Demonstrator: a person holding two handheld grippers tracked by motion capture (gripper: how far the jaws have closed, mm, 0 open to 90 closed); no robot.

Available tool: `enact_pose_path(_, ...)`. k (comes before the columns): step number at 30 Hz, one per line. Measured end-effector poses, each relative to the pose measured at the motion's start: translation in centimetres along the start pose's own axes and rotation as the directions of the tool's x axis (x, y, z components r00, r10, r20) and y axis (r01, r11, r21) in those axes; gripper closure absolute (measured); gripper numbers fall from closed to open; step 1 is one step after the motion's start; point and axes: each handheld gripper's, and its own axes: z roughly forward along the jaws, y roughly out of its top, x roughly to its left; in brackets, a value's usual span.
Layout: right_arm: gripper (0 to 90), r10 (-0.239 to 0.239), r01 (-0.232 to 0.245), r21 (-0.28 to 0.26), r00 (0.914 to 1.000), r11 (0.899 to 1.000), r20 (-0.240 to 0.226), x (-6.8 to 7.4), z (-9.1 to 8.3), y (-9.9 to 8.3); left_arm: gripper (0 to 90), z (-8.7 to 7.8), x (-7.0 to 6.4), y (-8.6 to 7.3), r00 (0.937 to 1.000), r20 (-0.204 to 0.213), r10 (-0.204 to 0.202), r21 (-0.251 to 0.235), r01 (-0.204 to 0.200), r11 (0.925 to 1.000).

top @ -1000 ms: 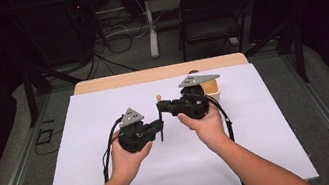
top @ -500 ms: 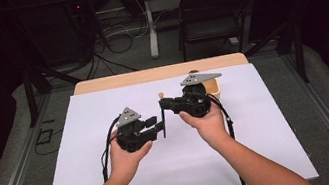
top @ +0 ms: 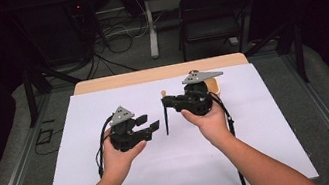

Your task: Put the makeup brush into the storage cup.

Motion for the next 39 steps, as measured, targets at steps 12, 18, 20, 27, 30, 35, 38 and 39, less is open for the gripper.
enact_pose_path(12, 83.9, -0.014, 0.014, -0.004, 0.9997, 1.0, 0.019, -0.2, -0.1, 0.7, 42.0, -0.7, 0.6, 0.0, 1.0, 0.002, -0.006, 0.011, 0.006, 0.9999)
enact_pose_path(18, 83.9, -0.031, 0.032, -0.009, 0.9993, 0.999, 0.018, -0.1, -0.3, 1.1, 41.9, -0.8, 0.7, 0.0, 1.0, 0.002, -0.002, 0.007, 0.002, 1.0)
enact_pose_path(20, 83.8, -0.033, 0.033, -0.007, 0.9992, 0.999, 0.023, -0.2, -0.4, 1.1, 41.8, -0.8, 0.7, 0.0, 1.0, 0.002, 0.002, 0.009, -0.002, 1.0)
enact_pose_path(27, 83.8, -0.038, 0.039, -0.012, 0.9985, 0.999, 0.04, -0.4, -0.7, 1.2, 39.5, -0.9, 0.9, 0.0, 0.9999, -0.013, -0.002, 0.027, 0.002, 0.9996)
enact_pose_path(30, 83.8, -0.039, 0.04, -0.007, 0.998, 0.999, 0.05, -0.5, -1.0, 1.2, 39.4, -1.0, 0.9, 0.0, 0.9999, -0.012, 0.0, 0.019, 0.0, 0.9998)
enact_pose_path(35, 83.9, -0.045, 0.046, -0.016, 0.9969, 0.999, 0.064, -0.8, -1.4, 1.3, 38.3, -1.3, 1.0, 0.0, 0.9996, -0.023, -0.015, -0.001, 0.015, 0.9999)
enact_pose_path(38, 83.8, -0.043, 0.044, -0.021, 0.9966, 0.999, 0.07, -1.0, -1.6, 1.3, 37.5, -1.5, 1.1, 0.0, 0.9996, -0.024, -0.014, -0.015, 0.014, 0.9998)
enact_pose_path(39, 83.8, -0.041, 0.043, -0.02, 0.9965, 0.999, 0.072, -1.0, -1.6, 1.3, 36.4, -1.6, 1.1, 0.0, 0.9996, -0.025, -0.013, -0.019, 0.013, 0.9997)
